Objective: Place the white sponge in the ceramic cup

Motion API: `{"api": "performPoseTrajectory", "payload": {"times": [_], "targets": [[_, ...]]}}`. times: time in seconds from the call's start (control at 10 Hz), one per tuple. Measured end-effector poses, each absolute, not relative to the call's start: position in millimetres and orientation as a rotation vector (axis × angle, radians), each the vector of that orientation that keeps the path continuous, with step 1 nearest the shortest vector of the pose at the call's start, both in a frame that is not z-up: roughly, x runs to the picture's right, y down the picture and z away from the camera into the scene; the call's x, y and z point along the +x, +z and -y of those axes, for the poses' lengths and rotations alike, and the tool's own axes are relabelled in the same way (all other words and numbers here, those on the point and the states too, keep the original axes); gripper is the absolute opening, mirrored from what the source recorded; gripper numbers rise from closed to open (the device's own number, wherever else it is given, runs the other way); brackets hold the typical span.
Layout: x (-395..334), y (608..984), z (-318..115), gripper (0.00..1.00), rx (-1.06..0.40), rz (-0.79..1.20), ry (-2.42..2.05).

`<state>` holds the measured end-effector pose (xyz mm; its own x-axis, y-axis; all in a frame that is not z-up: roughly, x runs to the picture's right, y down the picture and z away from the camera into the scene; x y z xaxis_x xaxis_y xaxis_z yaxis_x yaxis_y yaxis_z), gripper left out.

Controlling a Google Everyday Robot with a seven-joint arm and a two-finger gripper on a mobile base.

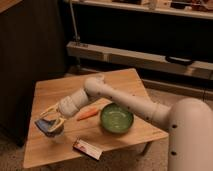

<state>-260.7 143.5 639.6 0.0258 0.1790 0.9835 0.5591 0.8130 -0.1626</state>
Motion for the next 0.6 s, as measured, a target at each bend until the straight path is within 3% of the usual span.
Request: {"api": "performPoseTrajectory", "payload": {"times": [0.2,0.6], "targets": [[-261.1,645.7,-149.5,0.22,-0.641,1.537,-0.319],[-266.0,662.0,-154.7,0.63,-0.699,1.549,-0.336]]}}
